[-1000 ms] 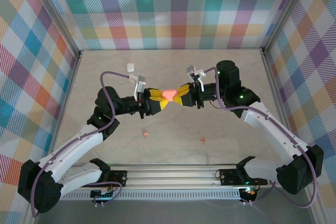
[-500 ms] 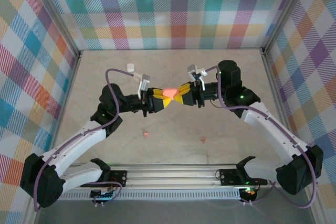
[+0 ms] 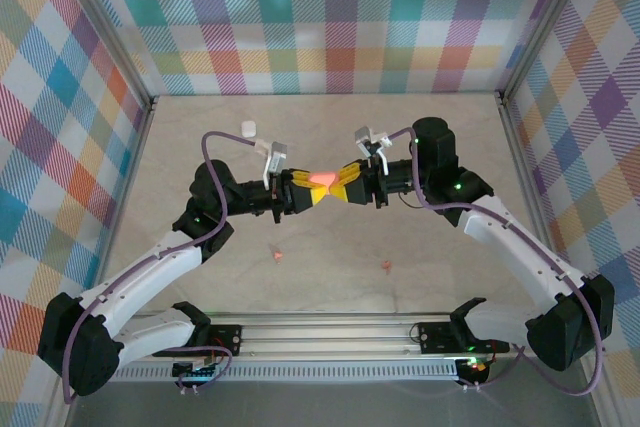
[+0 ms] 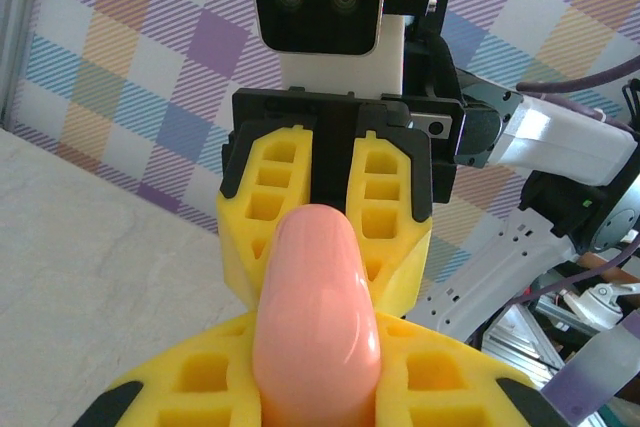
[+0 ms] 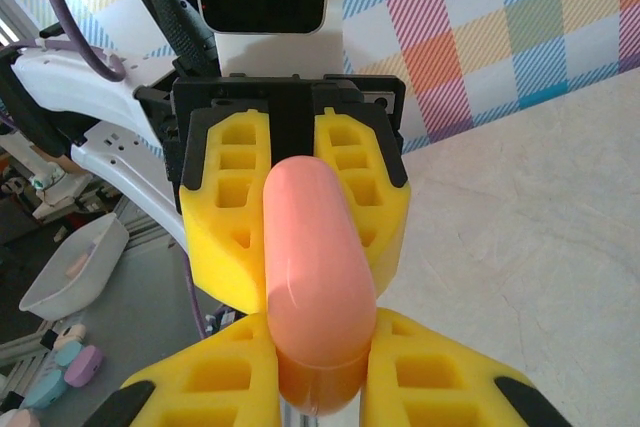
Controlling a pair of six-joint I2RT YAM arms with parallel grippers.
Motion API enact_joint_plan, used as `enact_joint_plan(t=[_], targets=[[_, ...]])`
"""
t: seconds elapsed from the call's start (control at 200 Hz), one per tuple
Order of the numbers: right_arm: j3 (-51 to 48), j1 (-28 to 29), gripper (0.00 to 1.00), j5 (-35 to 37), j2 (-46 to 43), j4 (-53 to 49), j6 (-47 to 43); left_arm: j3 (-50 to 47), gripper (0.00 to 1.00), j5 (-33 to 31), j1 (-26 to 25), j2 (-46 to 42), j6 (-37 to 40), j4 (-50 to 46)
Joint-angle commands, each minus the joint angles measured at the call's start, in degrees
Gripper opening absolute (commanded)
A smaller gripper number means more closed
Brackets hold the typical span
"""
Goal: Insert wireless bluetooth earbuds into charging case
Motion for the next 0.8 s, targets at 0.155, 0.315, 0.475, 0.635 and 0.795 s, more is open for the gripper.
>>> enact_joint_plan(t=[0.155, 0.315, 0.475, 0.635, 0.795], targets=[[1.13, 0.35, 0.39, 5.14, -1.19, 0.86, 1.74, 5.87, 0.02, 2.45, -0.51, -1.54, 11.94, -14.7], [3.42, 0.37, 0.43, 9.83, -1.42, -4.36, -0.47, 7.22, 0.0, 4.07, -0.52, -1.79, 17.19, -18.99], [4.42, 0.37, 0.43, 13.0, -0.14, -6.95, -0.73, 7.64, 0.0, 5.2, -0.52, -1.36, 18.03, -19.0], [6.08, 0.31, 0.43, 17.98, 0.96, -8.1, 0.97, 7.82, 0.0, 6.0, -0.52, -0.97, 19.16, -20.58], [7.63, 0.28, 0.44, 20.96, 2.32, -10.17, 2.1, 7.76, 0.0, 5.54, -0.58, -1.4, 21.12, -22.23]])
